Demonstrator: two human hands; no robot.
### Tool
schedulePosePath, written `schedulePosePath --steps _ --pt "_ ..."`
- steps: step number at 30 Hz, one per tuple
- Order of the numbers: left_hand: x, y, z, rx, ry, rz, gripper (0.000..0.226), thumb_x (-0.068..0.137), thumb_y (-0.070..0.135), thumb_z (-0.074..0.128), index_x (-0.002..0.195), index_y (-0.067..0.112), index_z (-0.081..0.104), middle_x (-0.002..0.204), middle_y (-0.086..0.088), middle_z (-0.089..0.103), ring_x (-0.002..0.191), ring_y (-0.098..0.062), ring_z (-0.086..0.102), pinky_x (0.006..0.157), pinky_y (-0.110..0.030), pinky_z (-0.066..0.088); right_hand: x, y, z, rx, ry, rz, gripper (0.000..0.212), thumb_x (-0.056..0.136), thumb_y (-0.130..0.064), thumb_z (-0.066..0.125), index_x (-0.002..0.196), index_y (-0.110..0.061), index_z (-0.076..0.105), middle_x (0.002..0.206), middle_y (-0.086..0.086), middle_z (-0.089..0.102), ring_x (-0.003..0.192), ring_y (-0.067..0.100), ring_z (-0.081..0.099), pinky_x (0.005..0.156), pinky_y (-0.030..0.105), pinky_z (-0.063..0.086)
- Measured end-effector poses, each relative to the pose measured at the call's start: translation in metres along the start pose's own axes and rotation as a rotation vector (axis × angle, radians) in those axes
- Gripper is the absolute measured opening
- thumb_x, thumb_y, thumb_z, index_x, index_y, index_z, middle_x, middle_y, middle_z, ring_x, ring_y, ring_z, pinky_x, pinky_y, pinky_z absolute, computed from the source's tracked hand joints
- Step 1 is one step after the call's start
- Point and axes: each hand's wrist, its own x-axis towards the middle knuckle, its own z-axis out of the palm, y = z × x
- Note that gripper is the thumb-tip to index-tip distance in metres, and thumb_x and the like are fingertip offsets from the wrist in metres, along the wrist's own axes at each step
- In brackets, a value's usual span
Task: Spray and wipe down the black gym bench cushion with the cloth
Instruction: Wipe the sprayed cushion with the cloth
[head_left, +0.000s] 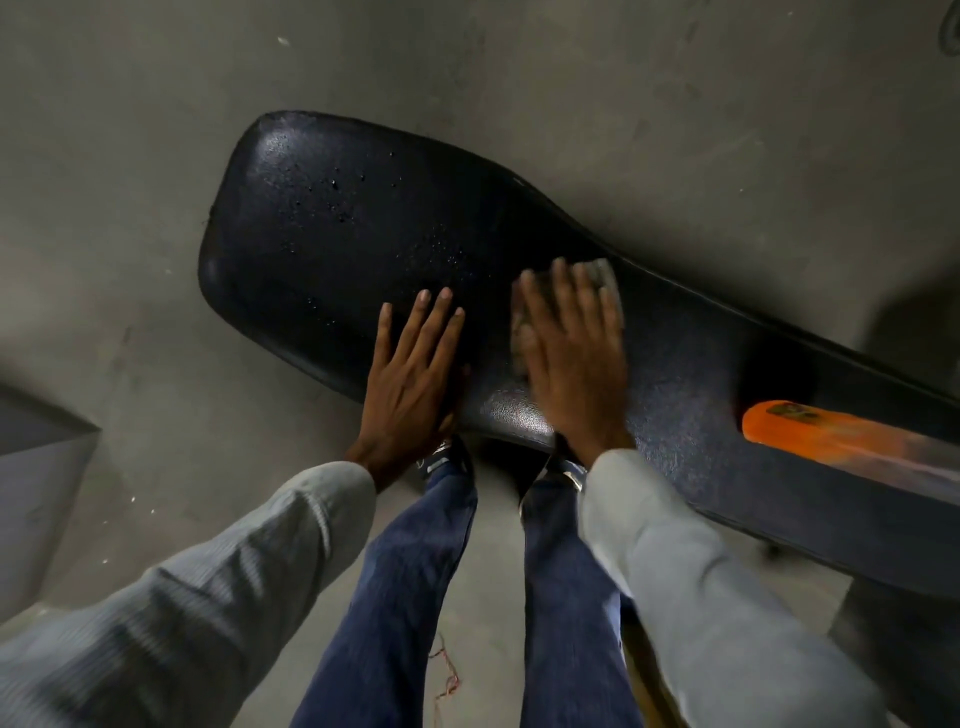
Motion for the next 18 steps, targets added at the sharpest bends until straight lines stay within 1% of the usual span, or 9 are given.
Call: schedulePosePath --steps 3,4,5,6,9,12,14,16,18 --pt "0.001 0.004 -0.001 -0.012 -0.006 -0.017 0.061 0.111 0.038 0.038 0.163 0.005 0.036 0.174 -0.016 0.025 0.164 -0.035 0.018 0.13 -0.065 0.012 -0.018 0.028 -0.011 -0.006 0.077 0.294 0.058 0.117 -0.041 0.031 0.173 -0.027 0.025 0.181 0.012 0.021 0.168 0.034 0.016 0.136 0.056 0.013" --pt "0.001 0.006 -0.001 -0.014 -0.007 -0.025 0.061 0.111 0.038 0.038 0.162 0.005 0.037 0.174 -0.016 0.025 0.163 -0.035 0.019 0.13 -0.065 0.013 -0.032 0.022 -0.011 -0.007 0.085 0.388 0.058 0.117 -0.04 0.029 0.173 -0.025 0.024 0.181 0.012 0.019 0.169 0.034 0.015 0.136 0.057 0.013" --pt "0.002 0.008 -0.002 -0.016 -0.003 -0.038 0.061 0.111 0.039 0.039 0.162 0.006 0.038 0.174 -0.016 0.026 0.163 -0.035 0.02 0.13 -0.066 0.013 -0.045 0.011 -0.009 -0.015 0.075 0.438 0.059 0.117 -0.04 0.028 0.174 -0.024 0.021 0.181 0.012 0.017 0.169 0.035 0.013 0.136 0.058 0.012" --pt "0.003 0.011 -0.002 -0.019 0.003 -0.055 0.061 0.111 0.039 0.04 0.162 0.006 0.039 0.173 -0.016 0.027 0.163 -0.035 0.021 0.13 -0.066 0.014 -0.057 -0.004 -0.005 -0.014 0.042 0.43 0.061 0.117 -0.041 0.028 0.175 -0.024 0.017 0.182 0.012 0.013 0.169 0.034 0.009 0.136 0.058 0.011" --pt "0.005 0.015 -0.004 -0.043 0.007 -0.083 0.06 0.112 0.04 0.037 0.162 0.008 0.039 0.173 -0.016 0.03 0.162 -0.035 0.023 0.13 -0.066 0.014 -0.067 -0.044 0.012 -0.006 -0.048 0.205 0.069 0.116 -0.046 0.032 0.174 -0.027 0.001 0.182 0.011 0.0 0.169 0.03 -0.004 0.137 0.056 0.005" --pt "0.004 0.013 -0.008 -0.076 0.023 -0.094 0.059 0.112 0.038 0.036 0.162 0.007 0.038 0.172 -0.016 0.03 0.162 -0.034 0.023 0.13 -0.067 0.014 -0.044 -0.053 0.019 -0.017 -0.06 0.064 0.069 0.116 -0.047 0.029 0.173 -0.026 -0.004 0.18 0.009 -0.005 0.169 0.029 -0.003 0.137 0.054 0.007" --pt "0.006 0.013 -0.014 -0.106 0.051 -0.104 0.058 0.112 0.036 0.037 0.161 0.006 0.039 0.172 -0.017 0.031 0.162 -0.034 0.023 0.13 -0.066 0.014 -0.034 -0.043 0.013 0.058 -0.028 -0.013 0.065 0.117 -0.043 0.029 0.173 -0.026 0.001 0.182 0.009 0.002 0.17 0.026 0.0 0.138 0.049 0.008" --pt "0.011 0.023 -0.021 -0.141 0.086 -0.076 0.057 0.111 0.033 0.041 0.16 0.003 0.04 0.171 -0.018 0.032 0.162 -0.035 0.025 0.132 -0.063 0.012 -0.032 -0.027 0.003 0.249 0.055 -0.054 0.06 0.117 -0.033 0.034 0.172 -0.021 0.015 0.181 0.009 0.014 0.17 0.025 0.006 0.139 0.044 0.008" --pt "0.023 0.047 -0.024 -0.188 0.091 -0.009 0.058 0.108 0.03 0.044 0.159 0.001 0.042 0.169 -0.02 0.034 0.161 -0.036 0.027 0.133 -0.059 0.012 -0.033 -0.005 -0.003 0.334 0.179 0.006 0.054 0.116 -0.021 0.036 0.169 -0.013 0.031 0.178 0.012 0.025 0.169 0.029 0.018 0.138 0.046 0.013"
